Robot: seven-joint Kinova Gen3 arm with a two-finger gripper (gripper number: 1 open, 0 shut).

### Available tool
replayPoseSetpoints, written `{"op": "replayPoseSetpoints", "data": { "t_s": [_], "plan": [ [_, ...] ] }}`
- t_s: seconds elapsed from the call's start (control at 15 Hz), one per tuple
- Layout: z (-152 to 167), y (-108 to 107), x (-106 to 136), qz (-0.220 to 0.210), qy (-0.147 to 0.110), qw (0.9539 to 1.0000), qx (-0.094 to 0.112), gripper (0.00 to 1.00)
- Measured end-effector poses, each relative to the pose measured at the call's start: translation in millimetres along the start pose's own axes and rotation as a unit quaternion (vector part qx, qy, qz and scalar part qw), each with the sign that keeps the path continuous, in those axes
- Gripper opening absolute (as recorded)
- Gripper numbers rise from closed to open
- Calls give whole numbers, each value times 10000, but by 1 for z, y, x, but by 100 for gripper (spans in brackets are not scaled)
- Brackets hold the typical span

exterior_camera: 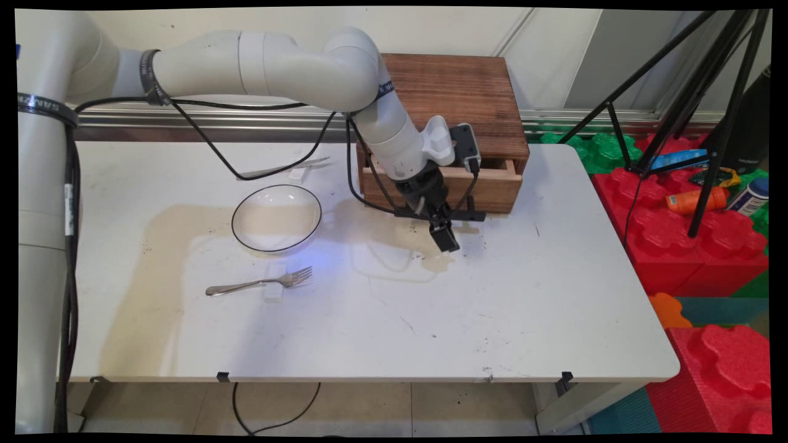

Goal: Open the drawer

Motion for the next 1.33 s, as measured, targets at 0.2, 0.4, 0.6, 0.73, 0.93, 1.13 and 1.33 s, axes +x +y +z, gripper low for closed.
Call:
{"op": "replayPoseSetpoints", "data": {
  "t_s": [0.2,0.4,0.6,0.73,0.93,1.13,1.33],
  "plan": [
    [-5,16,-2,-22,-59,10000,-17,100],
    [-8,32,-3,-26,-125,9999,-23,100],
    [-11,47,-4,-25,-186,9998,-42,100],
    [-12,55,-4,-26,-219,9997,-57,100],
    [-14,69,-3,-36,-281,9996,-74,100],
    [-16,80,-2,-55,-326,9994,-85,100],
    [-18,94,1,-62,-403,9991,-89,100]
  ]
}}
